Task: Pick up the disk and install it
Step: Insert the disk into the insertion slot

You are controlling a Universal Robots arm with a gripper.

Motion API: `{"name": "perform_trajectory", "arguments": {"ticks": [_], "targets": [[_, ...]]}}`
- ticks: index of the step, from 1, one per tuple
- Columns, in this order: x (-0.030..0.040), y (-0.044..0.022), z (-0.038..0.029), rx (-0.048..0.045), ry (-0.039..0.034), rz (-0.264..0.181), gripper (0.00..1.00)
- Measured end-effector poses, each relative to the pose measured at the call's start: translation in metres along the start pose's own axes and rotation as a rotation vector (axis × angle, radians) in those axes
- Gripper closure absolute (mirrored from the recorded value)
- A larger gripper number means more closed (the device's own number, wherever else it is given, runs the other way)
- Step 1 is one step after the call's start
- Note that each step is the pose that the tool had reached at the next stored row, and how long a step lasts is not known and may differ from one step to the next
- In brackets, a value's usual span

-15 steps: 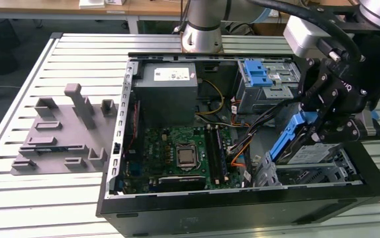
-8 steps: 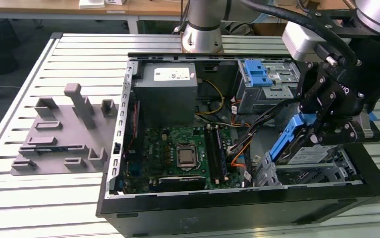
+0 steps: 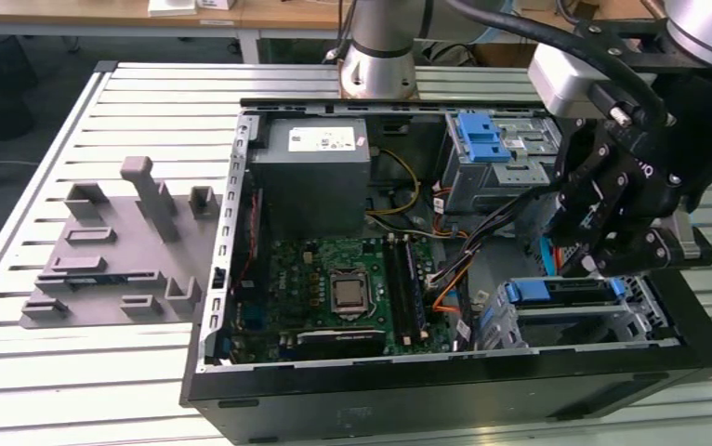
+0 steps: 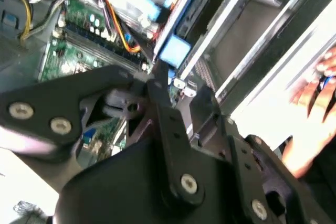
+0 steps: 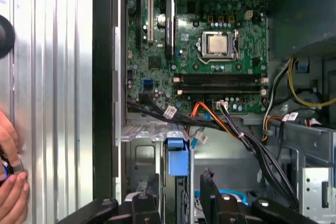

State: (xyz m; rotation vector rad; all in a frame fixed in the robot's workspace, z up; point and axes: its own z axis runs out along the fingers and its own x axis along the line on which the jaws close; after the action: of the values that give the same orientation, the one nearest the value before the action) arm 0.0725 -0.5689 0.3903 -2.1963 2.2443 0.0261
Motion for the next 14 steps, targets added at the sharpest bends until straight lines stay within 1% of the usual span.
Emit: {"name": "perform_trajectory", "arguments": {"ticks": [2,5,8,9,11,14], "targets": [[0.0,0.0,0.0005,0.0,0.0001,0.0,0.56],[0.0001,0.0,0.0038,0.0,-0.0001,0.0,0.57],[0.0001,-0.0001,0.0062,0.0,0.0001,0.0,0.75],[0.0001,-0.0001,0.0069,0.0,0.0,0.0,0.75],[0.0001,-0.0001,0.0075,0.0,0.0001,0.0,0.87],[0.0001,-0.0001,0.0077,0.0,0.0001,0.0,0.89]]}}
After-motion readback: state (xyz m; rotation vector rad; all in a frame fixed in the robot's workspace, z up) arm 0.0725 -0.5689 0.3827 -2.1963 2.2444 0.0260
